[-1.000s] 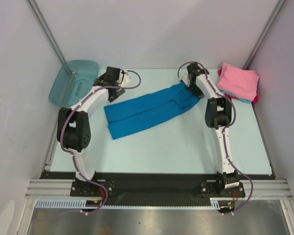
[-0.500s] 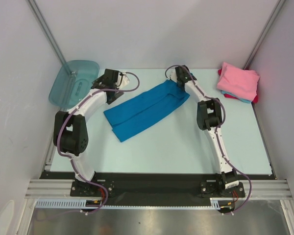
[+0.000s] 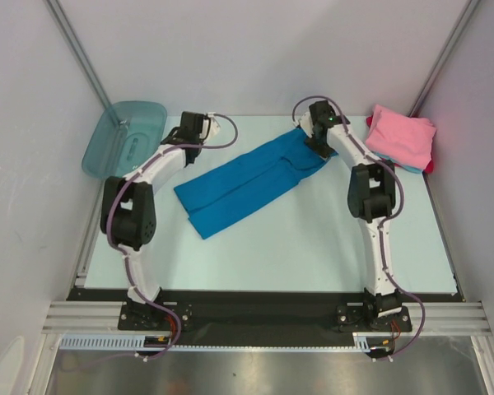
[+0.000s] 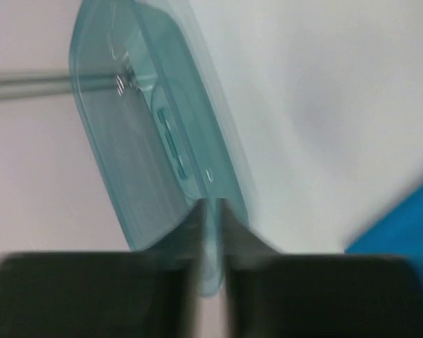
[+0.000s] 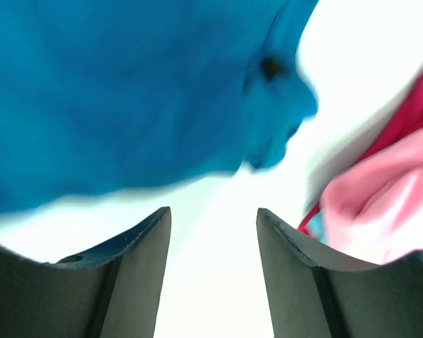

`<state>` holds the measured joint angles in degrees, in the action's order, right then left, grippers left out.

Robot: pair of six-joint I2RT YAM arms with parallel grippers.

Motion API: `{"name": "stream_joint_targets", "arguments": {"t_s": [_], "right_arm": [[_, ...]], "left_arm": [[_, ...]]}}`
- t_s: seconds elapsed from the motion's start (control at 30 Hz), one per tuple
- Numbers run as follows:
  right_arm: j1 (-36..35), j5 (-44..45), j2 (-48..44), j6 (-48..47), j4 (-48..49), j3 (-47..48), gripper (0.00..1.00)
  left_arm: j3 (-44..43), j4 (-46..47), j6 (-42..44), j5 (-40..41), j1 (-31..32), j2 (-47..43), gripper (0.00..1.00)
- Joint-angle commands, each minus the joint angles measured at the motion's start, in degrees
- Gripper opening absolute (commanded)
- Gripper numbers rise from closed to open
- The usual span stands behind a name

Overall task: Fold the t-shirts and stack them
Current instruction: Fold the tshirt

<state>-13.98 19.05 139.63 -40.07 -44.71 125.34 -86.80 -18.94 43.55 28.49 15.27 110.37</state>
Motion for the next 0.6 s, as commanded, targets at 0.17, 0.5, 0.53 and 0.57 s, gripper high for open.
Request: {"name": "stream_joint_targets", "arguments": {"t_s": [0.17,0.5,0.53,0.57], "right_arm": [[3.0,-9.8,-14.4,6.3,-10.7,-5.5,0.56],[6.3,-3.7,-15.7,1.1,-14.8,8.4,0.53],[6.6,-2.7,-15.7,1.0,-14.8,9.0,0.53],[6.5,-2.4,-15.7,0.8,-14.7,9.7,0.53]], "left_arm": [[-11.7,3.7,0.0,-2.4,0.1,11.6,0.00],[-9.8,0.2,3.4,-3.6,-2.1,16.5,0.01],[-8.7,-1.3,3.8,-3.6,-2.3,16.3,0.00],[-8.3,-2.1,4.0,-3.7,-2.7,16.0,0.00]]}}
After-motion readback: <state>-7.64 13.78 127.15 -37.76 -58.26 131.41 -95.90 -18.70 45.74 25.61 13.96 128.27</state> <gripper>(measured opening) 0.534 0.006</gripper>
